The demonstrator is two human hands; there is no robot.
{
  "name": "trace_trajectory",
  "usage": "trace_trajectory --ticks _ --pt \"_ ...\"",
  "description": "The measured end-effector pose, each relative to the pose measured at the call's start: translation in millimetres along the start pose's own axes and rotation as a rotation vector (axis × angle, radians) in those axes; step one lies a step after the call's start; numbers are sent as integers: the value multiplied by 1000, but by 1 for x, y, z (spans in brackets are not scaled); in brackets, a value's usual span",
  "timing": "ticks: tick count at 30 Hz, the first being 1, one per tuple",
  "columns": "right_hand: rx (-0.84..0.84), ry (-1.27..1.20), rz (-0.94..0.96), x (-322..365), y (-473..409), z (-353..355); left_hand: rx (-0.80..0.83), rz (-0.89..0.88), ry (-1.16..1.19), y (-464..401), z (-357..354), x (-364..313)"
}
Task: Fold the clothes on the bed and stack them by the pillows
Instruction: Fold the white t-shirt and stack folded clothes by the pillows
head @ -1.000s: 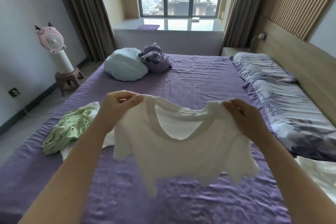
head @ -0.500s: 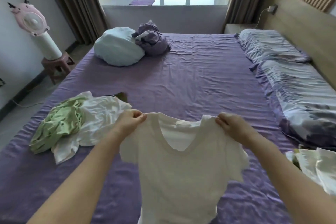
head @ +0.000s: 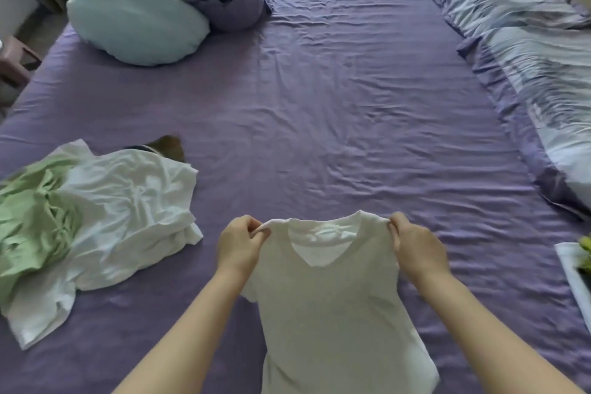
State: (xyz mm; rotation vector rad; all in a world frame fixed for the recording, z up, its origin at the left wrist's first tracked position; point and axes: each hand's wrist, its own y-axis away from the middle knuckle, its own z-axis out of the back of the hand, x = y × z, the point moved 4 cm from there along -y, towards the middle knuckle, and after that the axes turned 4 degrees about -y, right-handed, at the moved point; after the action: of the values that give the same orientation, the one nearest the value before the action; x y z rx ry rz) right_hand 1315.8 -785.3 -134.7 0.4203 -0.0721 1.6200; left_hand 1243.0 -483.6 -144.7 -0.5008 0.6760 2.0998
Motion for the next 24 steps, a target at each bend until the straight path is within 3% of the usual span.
trace_trajectory --ticks 6,14,17,20,22,24 --pt "-58 184 13 -7 -51 -14 12 -20 -123 -74 -13 -2" --pt "-90 417 59 -8 -146 -20 85 1 -12 -160 -46 -28" --pt "-40 219 59 -8 -174 -45 88 24 -64 -174 -74 -26" --pt "144 -99 16 -13 -180 -83 48 32 -228 -172 -102 -25" --pt "228 -173 46 -21 -173 -102 17 -45 -317 -161 -121 -31" --pt "205 -204 77 -30 -166 -110 1 -181 -377 -145 -142 -42"
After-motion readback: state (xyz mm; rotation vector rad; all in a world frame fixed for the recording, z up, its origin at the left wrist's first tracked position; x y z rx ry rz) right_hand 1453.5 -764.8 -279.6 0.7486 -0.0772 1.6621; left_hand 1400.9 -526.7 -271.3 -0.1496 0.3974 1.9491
